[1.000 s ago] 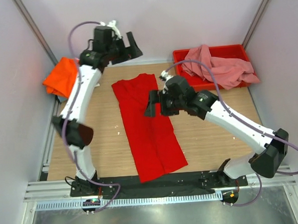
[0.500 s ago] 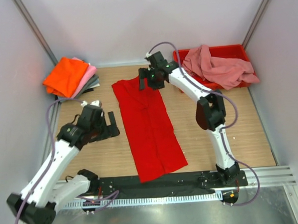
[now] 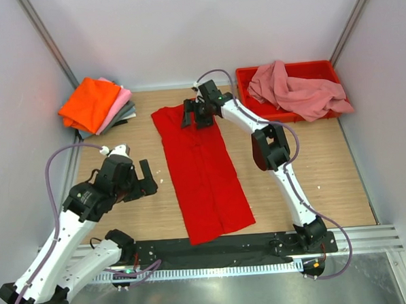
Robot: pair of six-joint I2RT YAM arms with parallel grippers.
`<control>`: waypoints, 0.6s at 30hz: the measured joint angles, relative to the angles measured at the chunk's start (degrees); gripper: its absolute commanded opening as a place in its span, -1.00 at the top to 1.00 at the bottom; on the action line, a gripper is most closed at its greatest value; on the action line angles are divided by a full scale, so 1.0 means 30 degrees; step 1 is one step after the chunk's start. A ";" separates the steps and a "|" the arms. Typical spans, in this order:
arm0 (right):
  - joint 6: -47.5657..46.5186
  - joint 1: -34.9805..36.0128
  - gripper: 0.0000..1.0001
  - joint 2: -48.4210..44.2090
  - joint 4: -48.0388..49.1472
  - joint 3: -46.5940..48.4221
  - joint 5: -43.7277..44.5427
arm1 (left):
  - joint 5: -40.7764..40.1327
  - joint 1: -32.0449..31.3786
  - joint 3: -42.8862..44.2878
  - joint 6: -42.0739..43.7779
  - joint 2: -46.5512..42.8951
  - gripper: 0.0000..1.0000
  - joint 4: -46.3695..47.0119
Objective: Fold and stack the t-shirts
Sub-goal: Fold the tshirt
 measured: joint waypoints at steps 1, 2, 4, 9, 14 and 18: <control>0.0255 -0.0102 -0.68 0.0117 0.0146 0.0160 0.0277 | -0.0138 -0.0036 0.0007 -0.0015 0.0036 -0.99 -0.0036; 0.0568 -0.0240 -0.68 0.0233 0.0342 0.0299 0.0474 | -0.0284 -0.0087 0.0000 -0.0058 0.0073 -0.99 -0.0066; 0.1188 -0.0663 -0.68 0.0437 0.0860 0.0474 0.0852 | -0.0561 -0.0175 0.0000 -0.0131 0.0124 -0.99 -0.0058; 0.2506 -0.2106 -0.66 0.0954 0.2375 0.0925 0.1938 | -0.1093 -0.0335 0.0000 -0.0525 0.0255 -0.99 -0.0073; 0.3381 -0.3075 -0.68 0.2091 0.3417 0.2404 0.2018 | -0.1435 -0.0379 0.0000 -0.0685 0.0576 -0.99 -0.0087; 0.3184 -0.3177 -0.75 0.2259 0.3869 0.2543 0.1282 | -0.1668 -0.0379 0.0000 -0.0933 0.0605 -0.99 -0.0117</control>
